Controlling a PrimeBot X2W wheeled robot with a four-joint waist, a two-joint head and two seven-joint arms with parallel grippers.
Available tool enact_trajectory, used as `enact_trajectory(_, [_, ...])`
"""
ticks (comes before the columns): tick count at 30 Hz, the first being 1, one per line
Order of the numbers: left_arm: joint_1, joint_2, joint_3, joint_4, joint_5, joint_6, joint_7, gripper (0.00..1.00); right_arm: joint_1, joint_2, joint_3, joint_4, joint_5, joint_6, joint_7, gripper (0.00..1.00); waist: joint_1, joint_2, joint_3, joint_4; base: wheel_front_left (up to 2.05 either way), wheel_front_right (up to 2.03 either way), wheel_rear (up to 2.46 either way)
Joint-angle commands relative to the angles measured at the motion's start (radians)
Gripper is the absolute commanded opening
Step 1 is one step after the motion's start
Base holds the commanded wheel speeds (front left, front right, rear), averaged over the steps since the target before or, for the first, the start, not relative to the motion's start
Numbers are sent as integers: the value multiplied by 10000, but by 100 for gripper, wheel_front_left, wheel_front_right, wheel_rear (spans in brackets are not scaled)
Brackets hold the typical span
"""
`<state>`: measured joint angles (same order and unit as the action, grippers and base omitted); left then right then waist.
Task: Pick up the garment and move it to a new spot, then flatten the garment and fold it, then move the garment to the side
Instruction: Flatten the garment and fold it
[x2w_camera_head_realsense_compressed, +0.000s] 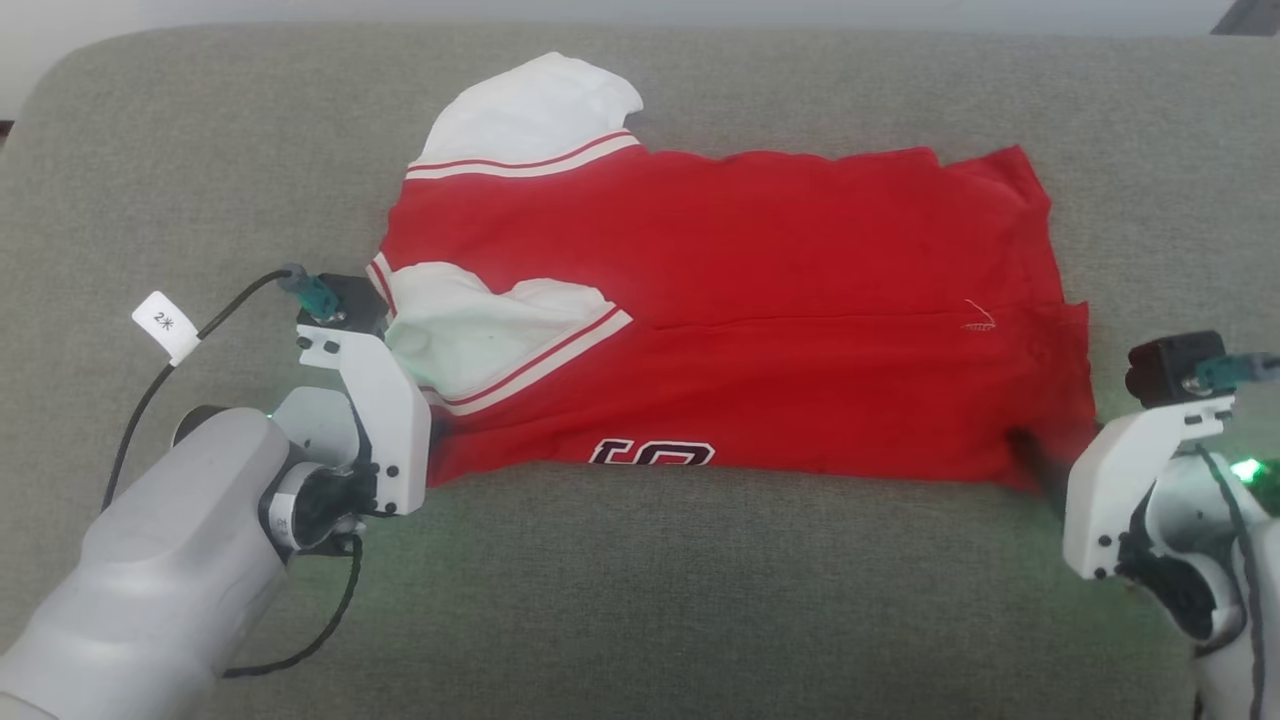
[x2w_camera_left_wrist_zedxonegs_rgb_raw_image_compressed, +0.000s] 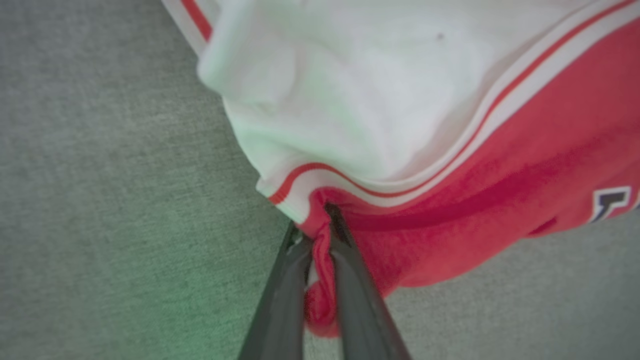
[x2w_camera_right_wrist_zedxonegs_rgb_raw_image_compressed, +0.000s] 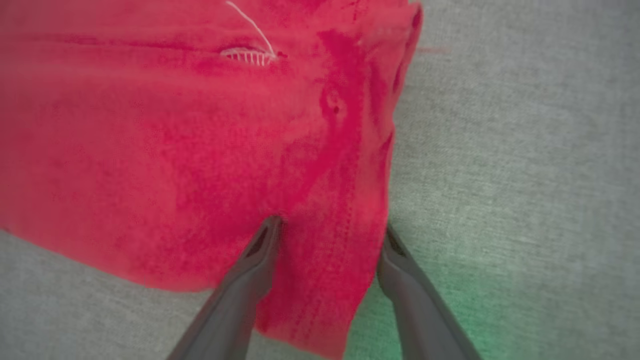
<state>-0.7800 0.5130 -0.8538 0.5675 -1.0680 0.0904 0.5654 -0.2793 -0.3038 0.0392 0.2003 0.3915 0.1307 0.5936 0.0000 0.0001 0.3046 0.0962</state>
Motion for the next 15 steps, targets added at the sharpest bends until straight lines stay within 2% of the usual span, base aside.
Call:
enact_trajectory(1, [217,-234,-191,219,-5,-20,-33,0,192,48,211,370,-31,-1,358,0,0,-1,29,42,0,0,0])
enact_trajectory(9, [121,-106,-174,347,-55,-25,65,0,-152,-208,150,192,325,-7,1276,0,0,-1,-23,169,0,0,0])
enact_trajectory(15, [16,332,-48,-183,-198,219,525,0,-291,-948,307,-449,639,-8,2048,0,0,-1,-251,210,0,0,0])
